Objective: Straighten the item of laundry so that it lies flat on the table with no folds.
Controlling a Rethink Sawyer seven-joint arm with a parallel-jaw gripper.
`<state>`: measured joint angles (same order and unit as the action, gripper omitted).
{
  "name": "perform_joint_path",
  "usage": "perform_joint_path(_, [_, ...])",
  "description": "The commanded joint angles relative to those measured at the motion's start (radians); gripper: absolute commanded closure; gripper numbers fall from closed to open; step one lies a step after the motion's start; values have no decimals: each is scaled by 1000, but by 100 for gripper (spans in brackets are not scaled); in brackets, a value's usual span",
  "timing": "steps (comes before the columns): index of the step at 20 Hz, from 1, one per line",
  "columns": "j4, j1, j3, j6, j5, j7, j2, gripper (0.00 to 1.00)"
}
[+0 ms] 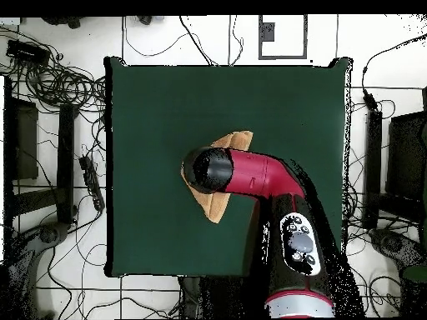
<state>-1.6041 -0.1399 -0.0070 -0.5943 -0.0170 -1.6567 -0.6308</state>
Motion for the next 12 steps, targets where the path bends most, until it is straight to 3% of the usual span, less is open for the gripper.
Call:
perform_joint_path(1, [22,29,-23,-234,46,-196,-83,100])
perform_joint_path(6, [77,0,-38,-392,40,-171,-165,100])
perform_joint_path(12, [107,-8,-32,-204,5,-188,-70,100])
